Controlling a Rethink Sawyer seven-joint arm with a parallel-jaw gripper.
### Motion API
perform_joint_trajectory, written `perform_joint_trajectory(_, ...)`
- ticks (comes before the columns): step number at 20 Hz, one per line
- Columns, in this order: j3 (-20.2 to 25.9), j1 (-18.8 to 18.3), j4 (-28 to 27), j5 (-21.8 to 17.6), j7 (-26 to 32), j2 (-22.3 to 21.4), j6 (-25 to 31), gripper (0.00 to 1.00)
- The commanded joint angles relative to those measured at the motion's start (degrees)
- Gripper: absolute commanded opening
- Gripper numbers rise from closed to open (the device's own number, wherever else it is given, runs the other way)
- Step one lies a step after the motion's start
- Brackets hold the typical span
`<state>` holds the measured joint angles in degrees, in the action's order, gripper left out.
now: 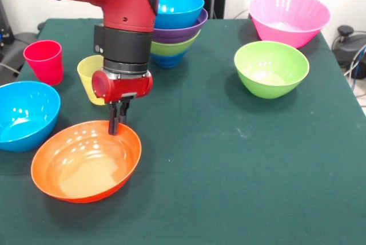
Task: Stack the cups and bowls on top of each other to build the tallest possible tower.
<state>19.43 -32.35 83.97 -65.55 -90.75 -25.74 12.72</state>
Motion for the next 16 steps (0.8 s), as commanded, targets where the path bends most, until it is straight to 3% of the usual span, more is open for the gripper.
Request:
perform_joint_trajectory(1, 8.96, -3.9, -1.43, 5.36, 8.68, 6.32, 7.19, 0.0)
perform_joint_trajectory(8, 12.72, -5.91, -1.73, 11.36, 8.29, 8.01, 9.28, 0.0)
perform_joint_trajectory(16, 14.75, -7.17, -1.16, 15.4, 8.39, 7.83, 10.65, 0.0)
